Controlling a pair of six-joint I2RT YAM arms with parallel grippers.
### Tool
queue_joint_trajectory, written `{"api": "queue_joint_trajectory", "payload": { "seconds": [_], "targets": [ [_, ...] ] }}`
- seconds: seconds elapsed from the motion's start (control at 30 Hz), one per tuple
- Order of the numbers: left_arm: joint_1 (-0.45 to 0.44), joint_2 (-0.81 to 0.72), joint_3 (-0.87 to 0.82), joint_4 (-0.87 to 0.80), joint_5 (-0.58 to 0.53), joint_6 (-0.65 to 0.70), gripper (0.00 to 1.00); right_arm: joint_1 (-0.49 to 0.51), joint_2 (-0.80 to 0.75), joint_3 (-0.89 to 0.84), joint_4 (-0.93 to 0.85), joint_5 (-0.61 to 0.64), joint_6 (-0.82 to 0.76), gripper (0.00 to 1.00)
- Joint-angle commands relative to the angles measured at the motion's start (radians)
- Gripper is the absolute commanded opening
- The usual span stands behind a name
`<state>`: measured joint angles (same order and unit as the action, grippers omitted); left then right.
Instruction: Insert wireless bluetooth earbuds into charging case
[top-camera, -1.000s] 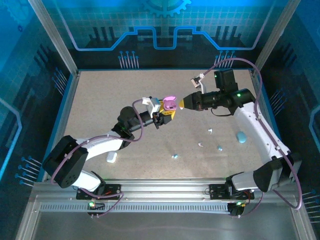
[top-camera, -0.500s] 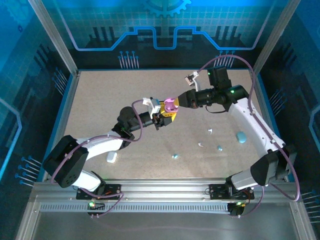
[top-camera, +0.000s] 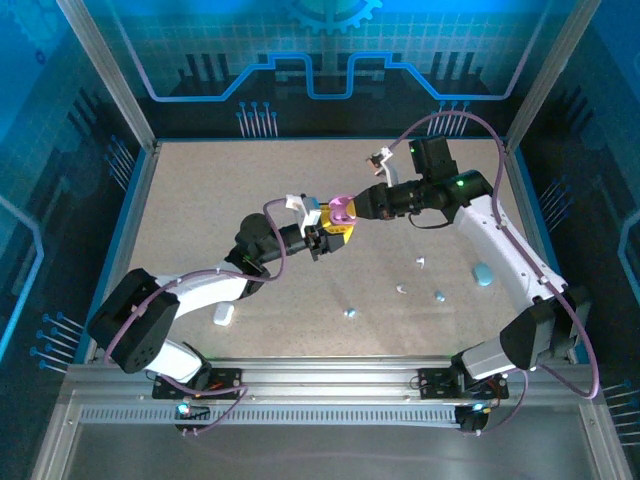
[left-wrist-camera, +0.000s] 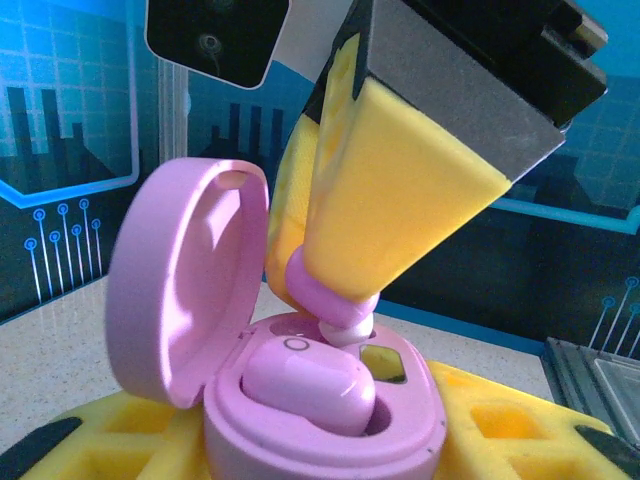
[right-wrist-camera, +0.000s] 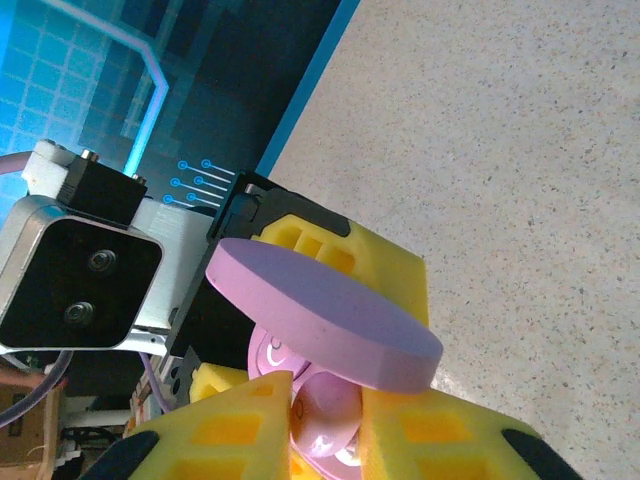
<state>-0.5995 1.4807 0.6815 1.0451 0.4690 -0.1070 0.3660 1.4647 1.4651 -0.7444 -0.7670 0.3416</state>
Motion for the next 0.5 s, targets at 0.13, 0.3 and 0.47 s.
{"api": "queue_joint_trajectory", "payload": {
  "seconds": [0.13, 0.3, 0.47],
  "targets": [
    [0.003, -0.005, 0.029, 0.071, 0.023, -0.017, 0.44, 0.019, 0.013, 0.032, -0.06, 0.041, -0.033, 0.27],
    [0.002, -0.013, 0.029, 0.058, 0.023, -0.011, 0.44, 0.019, 0.011, 0.043, -0.069, 0.063, -0.032, 0.29],
    [0.002, -0.019, 0.03, 0.049, 0.023, -0.005, 0.44, 0.019, 0.007, 0.056, -0.081, 0.073, -0.029, 0.3]
  ]
}}
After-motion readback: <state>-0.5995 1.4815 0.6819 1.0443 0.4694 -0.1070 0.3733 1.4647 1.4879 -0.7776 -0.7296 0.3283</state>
